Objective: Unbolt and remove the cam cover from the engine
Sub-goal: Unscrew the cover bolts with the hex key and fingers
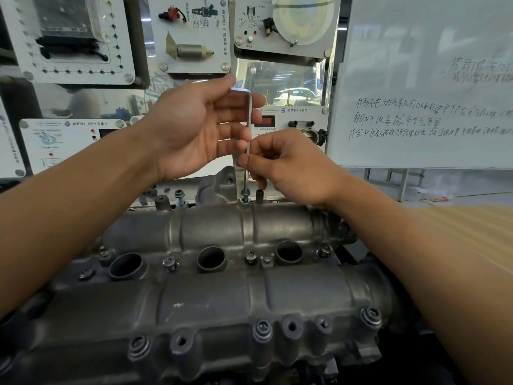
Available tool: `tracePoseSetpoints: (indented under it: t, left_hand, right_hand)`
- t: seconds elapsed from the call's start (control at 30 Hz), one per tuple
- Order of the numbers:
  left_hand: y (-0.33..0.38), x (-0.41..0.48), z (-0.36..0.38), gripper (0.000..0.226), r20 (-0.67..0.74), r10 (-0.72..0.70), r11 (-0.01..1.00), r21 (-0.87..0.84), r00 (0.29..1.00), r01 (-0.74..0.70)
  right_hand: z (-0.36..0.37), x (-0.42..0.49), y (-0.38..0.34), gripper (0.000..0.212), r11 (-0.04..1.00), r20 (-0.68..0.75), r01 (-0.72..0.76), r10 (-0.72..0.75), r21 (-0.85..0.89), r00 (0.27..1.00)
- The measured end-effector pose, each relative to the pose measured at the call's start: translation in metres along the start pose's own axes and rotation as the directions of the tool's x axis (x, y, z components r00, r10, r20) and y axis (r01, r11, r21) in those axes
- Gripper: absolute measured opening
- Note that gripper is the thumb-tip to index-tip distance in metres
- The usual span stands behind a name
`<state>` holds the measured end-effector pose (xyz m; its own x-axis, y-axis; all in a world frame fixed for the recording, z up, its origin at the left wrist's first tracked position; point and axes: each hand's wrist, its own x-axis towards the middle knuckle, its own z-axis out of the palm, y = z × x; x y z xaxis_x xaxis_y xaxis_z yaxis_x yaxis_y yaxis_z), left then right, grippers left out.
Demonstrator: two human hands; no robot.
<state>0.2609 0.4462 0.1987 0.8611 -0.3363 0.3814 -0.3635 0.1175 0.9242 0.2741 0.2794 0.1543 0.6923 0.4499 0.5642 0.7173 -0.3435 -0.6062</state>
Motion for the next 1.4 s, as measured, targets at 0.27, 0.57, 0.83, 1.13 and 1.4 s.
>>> tracePoseSetpoints:
  t: [0.27,0.57,0.83,1.13,1.4]
  left_hand:
    - [-0.002,0.000,0.001,0.031,-0.047,0.108,0.986,0.134,0.993,-0.101]
    - [-0.003,0.000,0.002,0.030,-0.075,0.128,0.977,0.179,0.989,-0.113]
    - [-0.003,-0.005,0.005,0.029,-0.086,0.145,0.978,0.165,0.986,-0.129]
    - [-0.001,-0.006,0.009,0.036,-0.213,0.212,0.954,0.258,0.954,-0.154]
    - [0.000,-0.006,0.011,0.015,-0.267,0.255,0.945,0.274,0.929,-0.181]
  right_hand:
    - [0.000,0.001,0.002,0.028,0.999,0.016,0.039,-0.039,0.005,0.999]
    - [0.000,0.001,0.004,0.028,0.999,0.020,0.041,-0.041,0.014,0.999]
    - [0.001,-0.003,0.000,0.027,0.999,0.011,0.035,-0.035,0.005,0.999]
    - [0.001,-0.006,-0.008,0.032,0.999,0.069,0.023,-0.022,-0.023,0.997]
    - [0.001,-0.006,-0.005,0.016,0.999,0.054,0.046,-0.046,-0.003,0.998]
